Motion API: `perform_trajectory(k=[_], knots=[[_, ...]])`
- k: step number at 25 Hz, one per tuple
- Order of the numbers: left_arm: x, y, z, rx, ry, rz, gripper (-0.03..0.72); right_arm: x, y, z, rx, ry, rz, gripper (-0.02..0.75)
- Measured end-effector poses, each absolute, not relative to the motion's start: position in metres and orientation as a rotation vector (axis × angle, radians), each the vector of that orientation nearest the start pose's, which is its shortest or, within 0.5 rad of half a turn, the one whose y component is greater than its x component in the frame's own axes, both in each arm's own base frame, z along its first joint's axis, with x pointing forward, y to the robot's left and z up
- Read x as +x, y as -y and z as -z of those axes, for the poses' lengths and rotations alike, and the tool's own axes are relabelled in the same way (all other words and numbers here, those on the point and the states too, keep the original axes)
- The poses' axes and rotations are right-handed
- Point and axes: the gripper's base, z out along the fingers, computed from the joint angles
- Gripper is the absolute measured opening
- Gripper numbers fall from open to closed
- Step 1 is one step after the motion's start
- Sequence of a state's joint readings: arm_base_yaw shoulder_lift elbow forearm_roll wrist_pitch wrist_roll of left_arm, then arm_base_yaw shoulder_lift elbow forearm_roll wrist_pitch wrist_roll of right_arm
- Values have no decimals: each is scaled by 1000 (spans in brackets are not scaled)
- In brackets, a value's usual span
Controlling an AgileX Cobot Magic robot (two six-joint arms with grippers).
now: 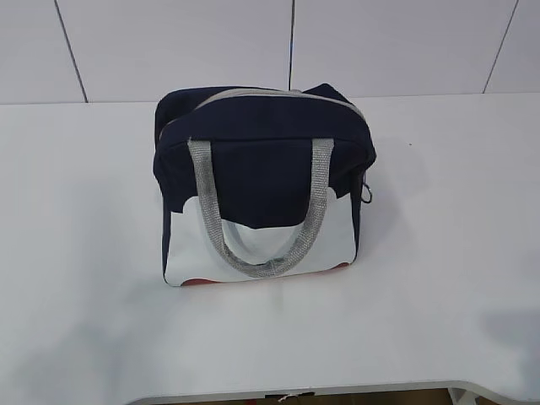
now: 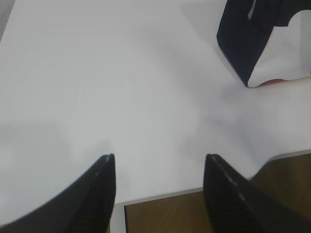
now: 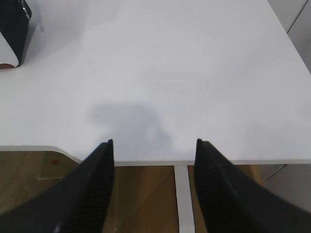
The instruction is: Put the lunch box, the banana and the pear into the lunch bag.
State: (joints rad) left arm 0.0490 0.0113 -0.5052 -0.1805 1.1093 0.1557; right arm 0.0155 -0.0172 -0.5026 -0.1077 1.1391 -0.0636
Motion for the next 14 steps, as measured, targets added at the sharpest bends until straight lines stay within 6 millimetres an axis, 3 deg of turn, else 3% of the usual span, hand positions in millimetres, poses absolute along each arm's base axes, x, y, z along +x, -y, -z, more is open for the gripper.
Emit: perform_trajectory(k=[14], knots=[[-6, 15, -276, 124, -2083, 94, 414, -11, 9, -272, -72, -2101, 159, 442]])
